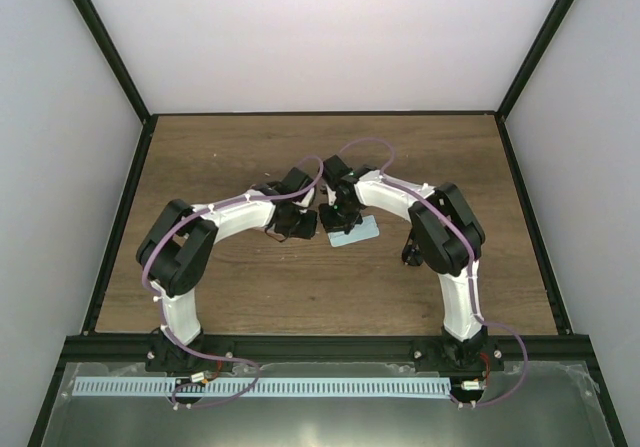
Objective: Organize the sunglasses
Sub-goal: Adjust the glasses cleaning cloth at the center of the board.
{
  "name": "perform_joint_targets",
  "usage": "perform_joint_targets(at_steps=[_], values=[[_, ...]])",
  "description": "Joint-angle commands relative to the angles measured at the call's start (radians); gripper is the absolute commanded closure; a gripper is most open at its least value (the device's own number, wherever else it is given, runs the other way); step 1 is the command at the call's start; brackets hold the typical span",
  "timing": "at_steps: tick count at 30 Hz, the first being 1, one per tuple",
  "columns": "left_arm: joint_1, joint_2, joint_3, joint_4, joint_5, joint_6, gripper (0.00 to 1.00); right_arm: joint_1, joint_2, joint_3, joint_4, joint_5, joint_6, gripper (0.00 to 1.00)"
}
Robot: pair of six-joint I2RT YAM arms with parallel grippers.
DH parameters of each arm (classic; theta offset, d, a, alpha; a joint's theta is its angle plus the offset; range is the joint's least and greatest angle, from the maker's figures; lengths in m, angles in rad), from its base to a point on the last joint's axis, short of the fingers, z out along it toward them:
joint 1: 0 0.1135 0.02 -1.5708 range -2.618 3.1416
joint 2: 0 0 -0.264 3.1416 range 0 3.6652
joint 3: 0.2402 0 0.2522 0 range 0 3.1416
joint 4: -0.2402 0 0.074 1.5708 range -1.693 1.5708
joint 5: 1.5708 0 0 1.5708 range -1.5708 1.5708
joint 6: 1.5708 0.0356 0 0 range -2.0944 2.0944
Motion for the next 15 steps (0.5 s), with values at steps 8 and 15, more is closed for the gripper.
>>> perform_joint_targets(at_steps=[8,15], values=[[0.019,0.000,-0.013,-0.006,0.018,0.027,0.72,0.019,0.019,0.038,-0.022,0.040,0.011,0.86],[0.019,0.003,-0.017,-0.002,0.029,0.027,0.72,0.022,0.009,0.031,-0.022,0.039,0.022,0.94]])
